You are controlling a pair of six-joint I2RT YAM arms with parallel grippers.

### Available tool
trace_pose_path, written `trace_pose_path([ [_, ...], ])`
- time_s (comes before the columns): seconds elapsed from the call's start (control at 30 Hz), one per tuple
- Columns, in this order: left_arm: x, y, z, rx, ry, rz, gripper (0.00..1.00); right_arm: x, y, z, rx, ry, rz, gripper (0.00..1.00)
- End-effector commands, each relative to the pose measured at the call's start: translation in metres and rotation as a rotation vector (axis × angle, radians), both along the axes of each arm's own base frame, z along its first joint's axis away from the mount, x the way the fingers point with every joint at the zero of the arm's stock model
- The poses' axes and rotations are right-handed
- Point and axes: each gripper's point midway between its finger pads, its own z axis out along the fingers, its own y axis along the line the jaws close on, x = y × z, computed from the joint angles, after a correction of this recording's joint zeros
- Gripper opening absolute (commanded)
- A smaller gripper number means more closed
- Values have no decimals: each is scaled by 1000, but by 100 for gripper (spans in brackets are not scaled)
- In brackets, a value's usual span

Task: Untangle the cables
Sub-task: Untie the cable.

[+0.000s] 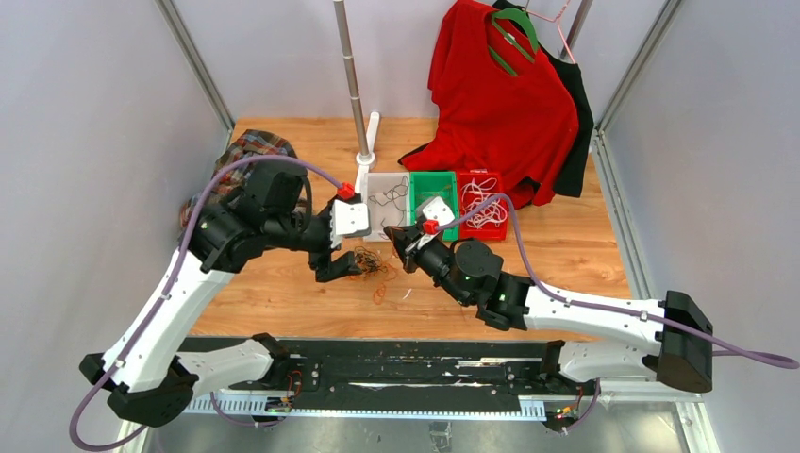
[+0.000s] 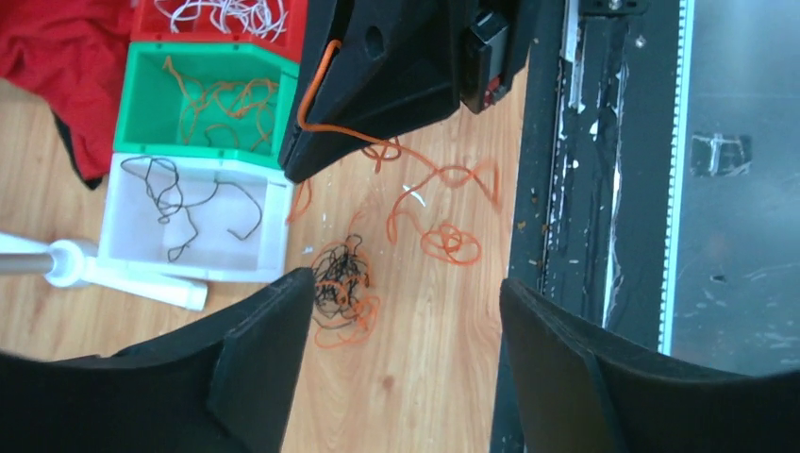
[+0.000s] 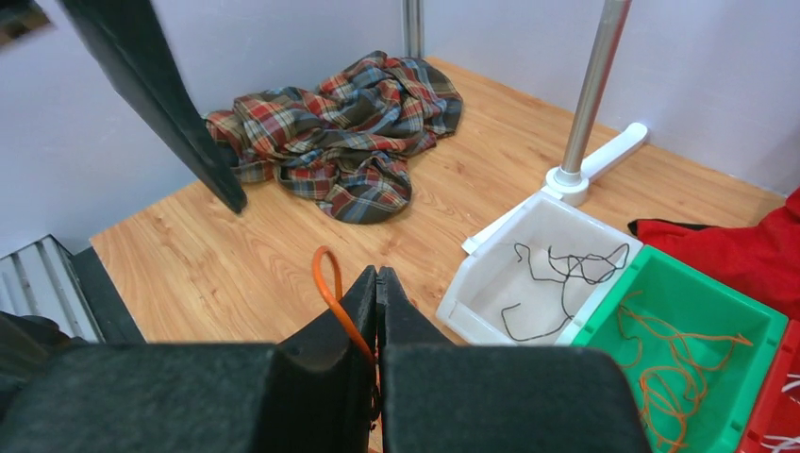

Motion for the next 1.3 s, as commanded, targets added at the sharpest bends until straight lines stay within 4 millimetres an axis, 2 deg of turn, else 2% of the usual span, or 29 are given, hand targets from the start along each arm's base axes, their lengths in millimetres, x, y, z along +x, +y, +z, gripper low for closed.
trace_pose_path([
  [0.0, 7, -17, 0, -97, 29, 37, 86, -3, 3, 21, 47, 7, 32, 1],
  [0.17, 16, -26, 7, -185, 1, 69, 91, -2, 6, 25, 37, 26, 30, 1],
  [0.37, -8, -37, -10, -204, 145, -11, 91, 7, 4, 37, 57, 56, -31, 1],
  [0.53, 1, -41, -17, -236, 151, 63, 89, 12, 7, 44, 73, 61, -58, 1],
  [0.67, 25, -40, -13, -294, 113, 204, 76, 14, 9, 43, 68, 62, -63, 1],
  [0.77, 33, -38, -4, -334, 99, 274, 65, 17, 4, 40, 59, 59, -93, 1],
  [0.87, 40, -31, -3, -322, 64, 323, 49, 21, -4, 36, 57, 53, -131, 1],
  [0.97, 48, -25, -3, -298, 26, 354, 24, 21, -6, 33, 54, 51, -133, 1],
  [1.0, 47, -25, -3, -294, 23, 350, 14, 20, -6, 32, 52, 51, -130, 1],
  [1.1, 39, -28, 0, -279, 34, 291, 1, 21, -7, 28, 45, 54, -136, 1],
  [1.27, 0, -29, 4, -180, 89, 56, 1, 23, -14, 23, 38, 41, -159, 5],
])
